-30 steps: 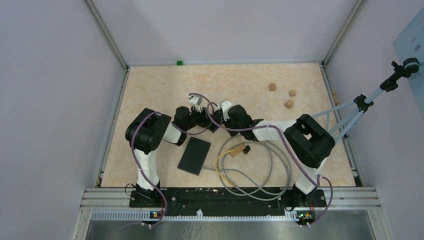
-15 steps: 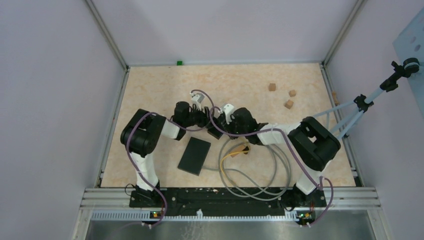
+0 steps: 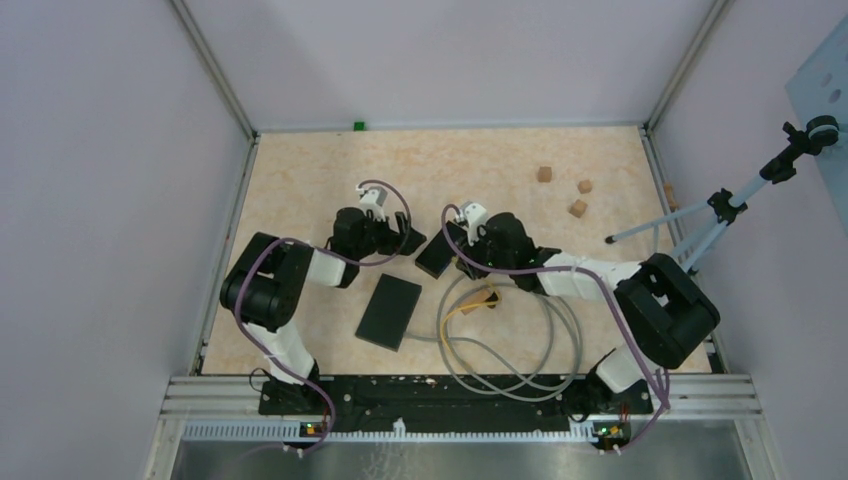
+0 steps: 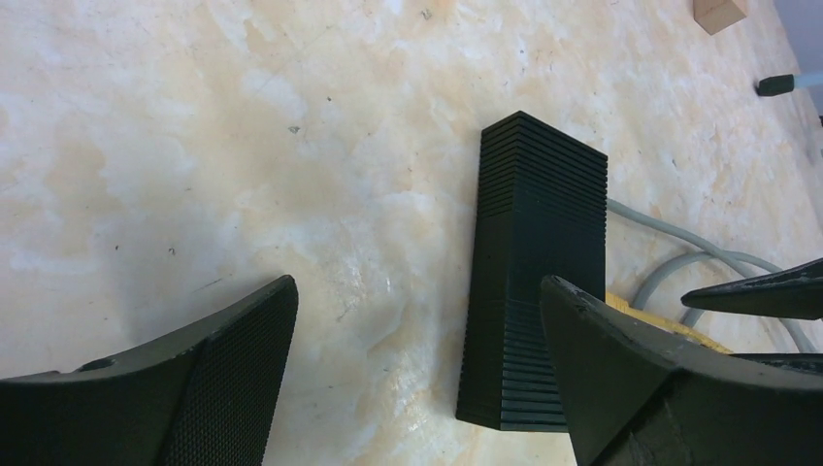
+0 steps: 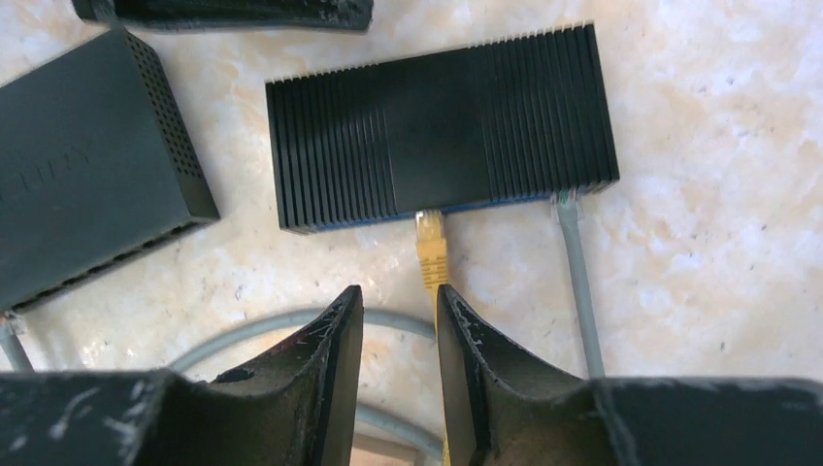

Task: Insert the plug into the switch port
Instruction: Insert the connector into the switch port.

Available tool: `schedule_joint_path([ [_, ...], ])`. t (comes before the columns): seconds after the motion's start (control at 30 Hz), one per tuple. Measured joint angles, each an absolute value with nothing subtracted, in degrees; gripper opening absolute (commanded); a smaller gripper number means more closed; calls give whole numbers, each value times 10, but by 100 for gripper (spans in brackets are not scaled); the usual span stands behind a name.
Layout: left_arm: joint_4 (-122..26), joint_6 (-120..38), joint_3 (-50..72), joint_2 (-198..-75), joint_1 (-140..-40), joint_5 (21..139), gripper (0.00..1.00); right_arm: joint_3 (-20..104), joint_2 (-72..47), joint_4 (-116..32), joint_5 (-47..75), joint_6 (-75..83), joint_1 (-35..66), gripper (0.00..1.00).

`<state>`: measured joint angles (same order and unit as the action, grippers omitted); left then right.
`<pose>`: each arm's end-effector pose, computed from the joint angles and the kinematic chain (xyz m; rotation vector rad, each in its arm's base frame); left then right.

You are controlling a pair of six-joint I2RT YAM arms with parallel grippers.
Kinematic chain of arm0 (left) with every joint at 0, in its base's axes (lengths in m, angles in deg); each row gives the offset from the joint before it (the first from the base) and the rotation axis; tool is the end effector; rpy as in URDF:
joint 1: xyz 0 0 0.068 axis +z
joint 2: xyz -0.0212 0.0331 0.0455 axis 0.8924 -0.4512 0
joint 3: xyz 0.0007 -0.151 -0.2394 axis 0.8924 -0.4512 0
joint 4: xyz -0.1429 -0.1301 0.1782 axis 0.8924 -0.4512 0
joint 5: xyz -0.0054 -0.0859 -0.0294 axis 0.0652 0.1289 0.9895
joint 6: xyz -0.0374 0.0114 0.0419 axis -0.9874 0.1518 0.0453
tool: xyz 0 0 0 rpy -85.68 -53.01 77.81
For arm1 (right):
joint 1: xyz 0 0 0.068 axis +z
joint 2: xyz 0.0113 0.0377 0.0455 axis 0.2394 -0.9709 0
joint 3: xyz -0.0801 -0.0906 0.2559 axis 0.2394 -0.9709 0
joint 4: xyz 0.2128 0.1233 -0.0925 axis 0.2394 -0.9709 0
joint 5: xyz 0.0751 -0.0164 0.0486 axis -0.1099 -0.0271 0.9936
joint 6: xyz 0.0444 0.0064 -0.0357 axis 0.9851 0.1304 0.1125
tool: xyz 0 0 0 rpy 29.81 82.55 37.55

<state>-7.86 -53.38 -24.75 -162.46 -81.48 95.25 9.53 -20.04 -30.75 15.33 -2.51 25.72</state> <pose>0.3129 -0.1205 0.1387 0.1702 2.0449 -0.8802 0.2451 0.2108 0.1889 -0.8305 2.0651 0.5639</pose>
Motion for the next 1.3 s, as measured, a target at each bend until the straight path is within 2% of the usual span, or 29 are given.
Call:
schedule_joint_path([
  [0.23, -71, -548, -251, -1625, -816, 967, 99, 49, -201, -278, 159, -24, 245, 30],
  [0.53, -92, -524, -227, -1637, -855, 979, 99, 50, -264, -192, 165, -26, 238, 26],
  [0.7, -99, -514, -210, -1650, -866, 986, 91, 50, -281, -177, 164, -38, 238, 12],
  [0.83, -107, -514, -196, -1661, -866, 990, 82, 50, -281, -179, 167, -50, 238, 8],
  [1.03, -109, -516, -191, -1667, -865, 992, 82, 51, -285, -175, 170, -59, 238, 9],
  [1.2, -92, -521, -201, -1668, -865, 1005, 83, 50, -288, -166, 170, -58, 238, 20],
  [1.3, -81, -525, -202, -1673, -865, 1015, 83, 50, -293, -159, 169, -59, 238, 22],
])
